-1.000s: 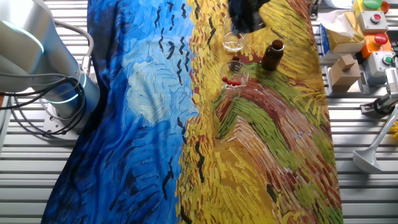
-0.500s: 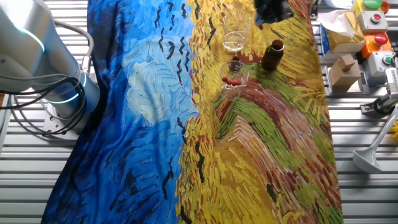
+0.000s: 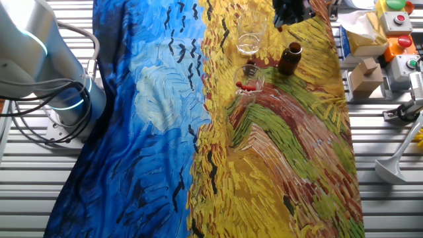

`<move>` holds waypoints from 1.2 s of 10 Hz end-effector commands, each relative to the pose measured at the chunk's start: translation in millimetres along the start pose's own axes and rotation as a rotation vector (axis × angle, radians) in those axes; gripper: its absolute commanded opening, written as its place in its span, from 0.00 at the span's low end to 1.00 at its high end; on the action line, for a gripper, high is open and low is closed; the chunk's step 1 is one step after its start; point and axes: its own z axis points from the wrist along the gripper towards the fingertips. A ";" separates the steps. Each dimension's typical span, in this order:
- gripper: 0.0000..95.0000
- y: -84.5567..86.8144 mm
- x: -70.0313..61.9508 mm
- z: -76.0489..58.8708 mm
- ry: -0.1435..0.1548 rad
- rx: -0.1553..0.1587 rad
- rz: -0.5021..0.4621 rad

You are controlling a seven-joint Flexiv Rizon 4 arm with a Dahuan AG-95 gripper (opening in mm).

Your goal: Transfer liquid using a dropper

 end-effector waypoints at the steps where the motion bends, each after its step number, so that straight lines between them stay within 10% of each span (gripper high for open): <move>1: 0.00 0.1 0.7 -0.4 -0.002 -0.003 -0.022; 12: 0.00 13.1 -27.8 3.7 -0.007 -0.017 0.015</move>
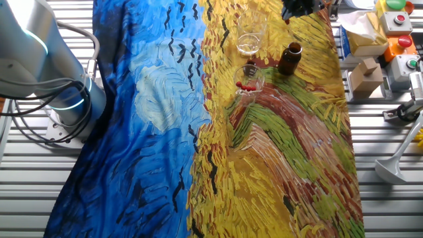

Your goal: Transfer liquid using a dropper

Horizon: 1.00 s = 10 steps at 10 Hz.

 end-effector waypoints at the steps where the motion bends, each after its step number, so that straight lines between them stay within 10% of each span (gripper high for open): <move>1: 0.00 0.4 -2.9 5.5 -0.002 0.000 0.000; 10: 0.00 0.1 -14.7 29.7 -0.013 0.009 0.001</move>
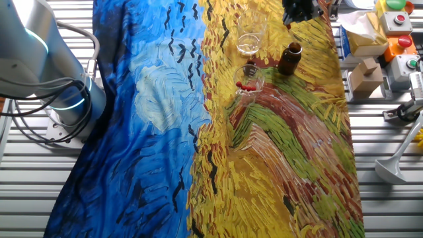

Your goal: Transfer liquid using a dropper

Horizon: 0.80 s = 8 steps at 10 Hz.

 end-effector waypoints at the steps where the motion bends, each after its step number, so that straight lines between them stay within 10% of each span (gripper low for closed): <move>1: 0.00 -0.6 -1.2 2.3 -0.002 0.000 -0.001; 8: 0.00 -4.1 -4.1 15.8 -0.002 0.005 -0.002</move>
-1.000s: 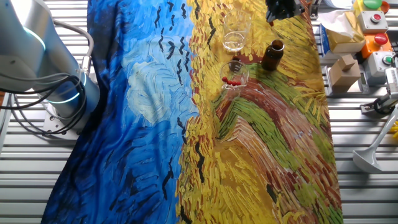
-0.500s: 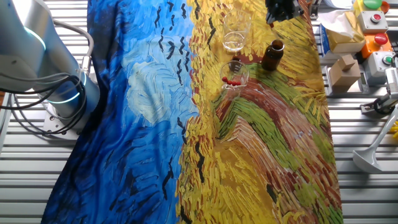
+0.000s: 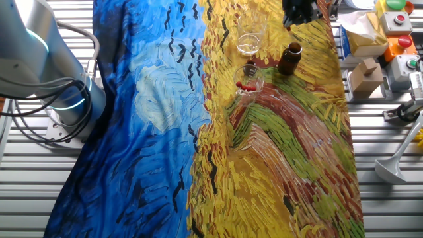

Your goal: Transfer liquid using a dropper

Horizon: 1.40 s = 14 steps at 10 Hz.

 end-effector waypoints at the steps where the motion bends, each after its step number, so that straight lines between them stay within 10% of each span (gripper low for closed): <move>1: 0.00 -2.0 -0.3 4.5 -0.001 0.001 0.000; 14: 0.00 -4.1 -4.0 37.3 -0.001 0.004 -0.001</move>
